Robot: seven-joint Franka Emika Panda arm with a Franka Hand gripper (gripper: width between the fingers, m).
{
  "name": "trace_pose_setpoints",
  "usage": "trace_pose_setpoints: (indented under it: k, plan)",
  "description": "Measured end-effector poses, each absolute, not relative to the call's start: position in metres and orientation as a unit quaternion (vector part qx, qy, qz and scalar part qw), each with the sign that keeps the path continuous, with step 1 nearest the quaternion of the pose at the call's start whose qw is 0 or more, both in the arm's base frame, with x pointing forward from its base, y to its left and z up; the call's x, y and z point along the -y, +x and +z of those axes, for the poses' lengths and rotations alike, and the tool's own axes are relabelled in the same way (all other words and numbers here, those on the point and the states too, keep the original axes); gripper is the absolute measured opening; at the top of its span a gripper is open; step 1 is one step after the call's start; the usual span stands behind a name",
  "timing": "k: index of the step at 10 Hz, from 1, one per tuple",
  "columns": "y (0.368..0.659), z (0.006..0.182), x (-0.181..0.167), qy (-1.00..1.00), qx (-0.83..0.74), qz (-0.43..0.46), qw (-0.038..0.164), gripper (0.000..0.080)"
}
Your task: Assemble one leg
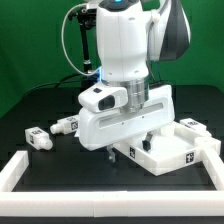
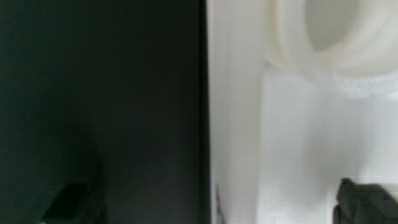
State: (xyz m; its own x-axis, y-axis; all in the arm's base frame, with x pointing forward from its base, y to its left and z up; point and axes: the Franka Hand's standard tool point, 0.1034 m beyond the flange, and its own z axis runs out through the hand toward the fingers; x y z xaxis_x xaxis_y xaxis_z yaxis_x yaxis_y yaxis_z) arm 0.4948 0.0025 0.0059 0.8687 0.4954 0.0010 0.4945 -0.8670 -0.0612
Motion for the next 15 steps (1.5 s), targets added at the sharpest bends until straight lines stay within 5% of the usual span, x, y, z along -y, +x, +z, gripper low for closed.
trace_pose_setpoints:
  k: [1,2,3,5,11,15]
  plan:
    - [0.495,0.006,-0.002,-0.966,0.256,0.007,0.03,0.062]
    - [0.495,0.006,-0.002,-0.966,0.256,0.007,0.03,0.0423]
    - [0.495,0.006,-0.002,-0.966,0.256,0.007,0.03,0.0423]
    - [0.495,0.006,-0.002,-0.966,0.256,0.007,0.03,0.0075]
    - [0.495,0.008,0.001,-0.972,0.233,0.005,0.03,0.0044]
    - [0.485,0.031,0.039,-0.988,0.145,0.025,0.042,0.0045]
